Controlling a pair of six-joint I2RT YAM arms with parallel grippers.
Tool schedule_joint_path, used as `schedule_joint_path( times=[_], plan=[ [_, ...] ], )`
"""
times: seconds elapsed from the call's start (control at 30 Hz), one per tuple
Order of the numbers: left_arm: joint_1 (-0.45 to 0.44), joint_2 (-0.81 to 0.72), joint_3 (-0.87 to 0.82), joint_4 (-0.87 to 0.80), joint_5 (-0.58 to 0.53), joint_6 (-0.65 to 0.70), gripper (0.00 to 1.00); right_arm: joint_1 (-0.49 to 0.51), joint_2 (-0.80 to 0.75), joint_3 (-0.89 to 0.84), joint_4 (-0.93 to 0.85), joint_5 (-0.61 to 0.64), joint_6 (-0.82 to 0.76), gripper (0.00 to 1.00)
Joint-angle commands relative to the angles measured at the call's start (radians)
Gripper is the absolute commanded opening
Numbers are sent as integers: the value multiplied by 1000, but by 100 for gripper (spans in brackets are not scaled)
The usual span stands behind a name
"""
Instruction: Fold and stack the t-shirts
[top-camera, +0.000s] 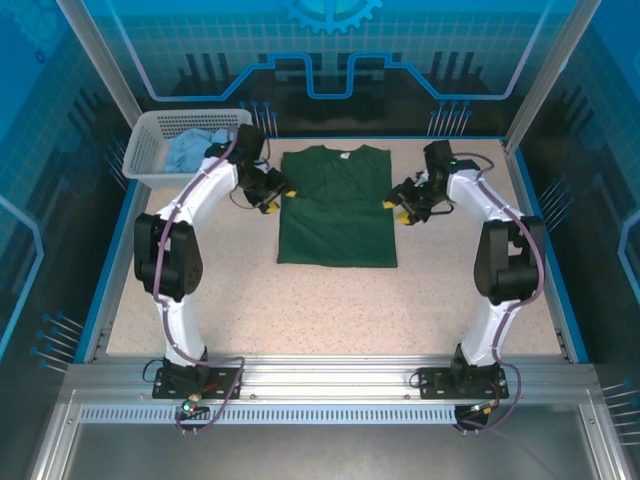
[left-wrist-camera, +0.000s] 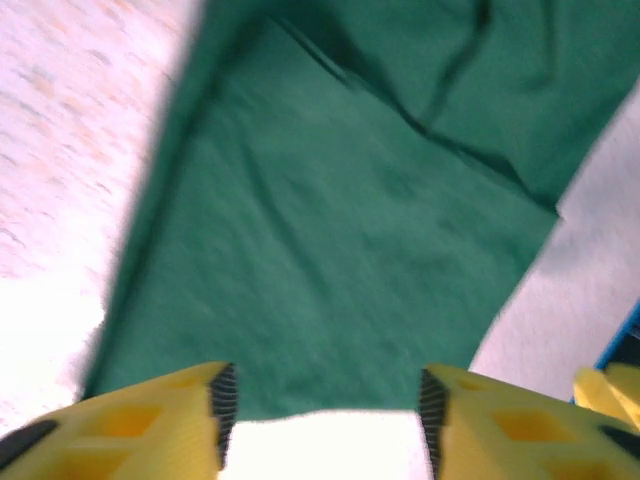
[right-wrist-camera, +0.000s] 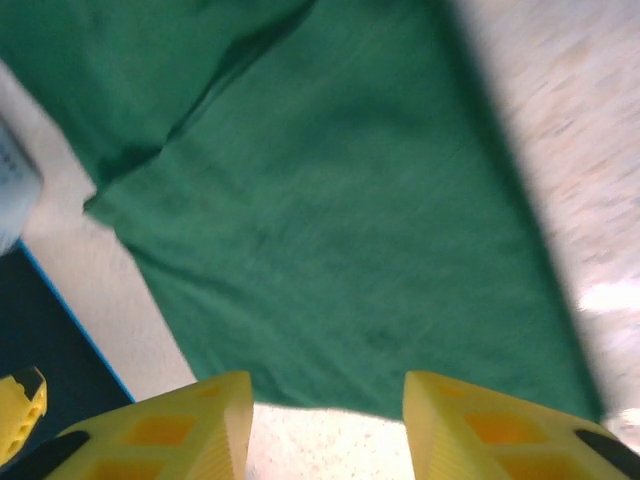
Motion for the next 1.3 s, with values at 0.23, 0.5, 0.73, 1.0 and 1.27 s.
schedule_joint_path(
  times=[0.23,0.5,0.73,1.0,1.27],
  plan=[
    [-113,121,-188,152,35,16,38,112,83,-194,149,12,-18,36],
    [-114,-31,-564,180,16,58,40,140,-10,-424,148,52,-40,42],
    [-114,-220,-832,181,44,24,43,240,-146,-630,146,74,-6,48],
    [-90,-418,-811,14,74,34,49,272,-349,-577,-45,79,-10,53],
    [-5,-326,-449,-77,61,127,37,167,-375,-366,-78,165,-35,50]
  ],
)
